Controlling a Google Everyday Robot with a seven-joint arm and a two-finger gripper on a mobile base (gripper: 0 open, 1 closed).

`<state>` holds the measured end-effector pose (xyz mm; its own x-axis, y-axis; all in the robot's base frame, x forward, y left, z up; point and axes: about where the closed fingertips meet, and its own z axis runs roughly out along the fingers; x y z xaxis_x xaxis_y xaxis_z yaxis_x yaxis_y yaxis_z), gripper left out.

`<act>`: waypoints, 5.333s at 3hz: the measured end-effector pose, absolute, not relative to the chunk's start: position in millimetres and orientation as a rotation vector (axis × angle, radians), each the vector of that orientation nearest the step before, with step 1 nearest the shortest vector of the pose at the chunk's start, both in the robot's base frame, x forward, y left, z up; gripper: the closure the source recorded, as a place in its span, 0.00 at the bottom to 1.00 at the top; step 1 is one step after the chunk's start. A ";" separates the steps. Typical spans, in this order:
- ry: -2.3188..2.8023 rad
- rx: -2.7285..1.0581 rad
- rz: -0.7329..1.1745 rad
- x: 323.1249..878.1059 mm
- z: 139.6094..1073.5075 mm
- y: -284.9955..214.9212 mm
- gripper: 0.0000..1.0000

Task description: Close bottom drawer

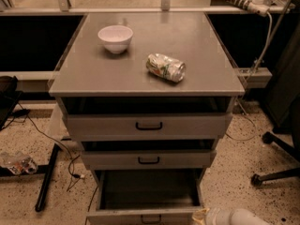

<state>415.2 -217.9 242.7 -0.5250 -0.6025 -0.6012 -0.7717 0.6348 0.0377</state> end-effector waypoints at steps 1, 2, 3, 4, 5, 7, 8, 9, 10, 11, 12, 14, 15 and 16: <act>2.277 -0.997 0.452 414.8 229.7 -228.3 1.00; 2.284 -0.995 0.458 414.0 228.2 -227.7 1.00; 2.296 -0.999 0.479 416.5 215.8 -220.5 1.00; 2.308 -1.010 0.490 425.2 197.5 -212.5 1.00; 2.317 -1.011 0.490 426.7 191.5 -212.1 1.00; 2.317 -1.011 0.490 426.7 191.5 -212.0 0.57; 2.317 -1.011 0.490 426.7 191.5 -212.0 0.36; 2.315 -1.013 0.490 426.7 191.3 -211.2 0.11; 2.271 -1.025 0.487 443.2 190.0 -195.3 0.00; 2.225 -1.038 0.489 477.1 188.5 -175.3 0.19; 2.184 -1.051 0.468 510.9 191.6 -161.3 0.43; 2.166 -1.040 0.411 544.6 194.0 -156.3 0.16; 2.166 -1.041 0.411 544.5 194.0 -156.2 0.00; 2.166 -1.041 0.411 544.7 194.0 -156.2 0.00</act>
Offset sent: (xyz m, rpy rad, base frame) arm -0.0001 -0.0064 -0.0097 0.0534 -0.0157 -0.0268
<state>544.7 -156.2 194.0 -0.4413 -0.5594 -0.7017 -0.7776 0.6286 -0.0121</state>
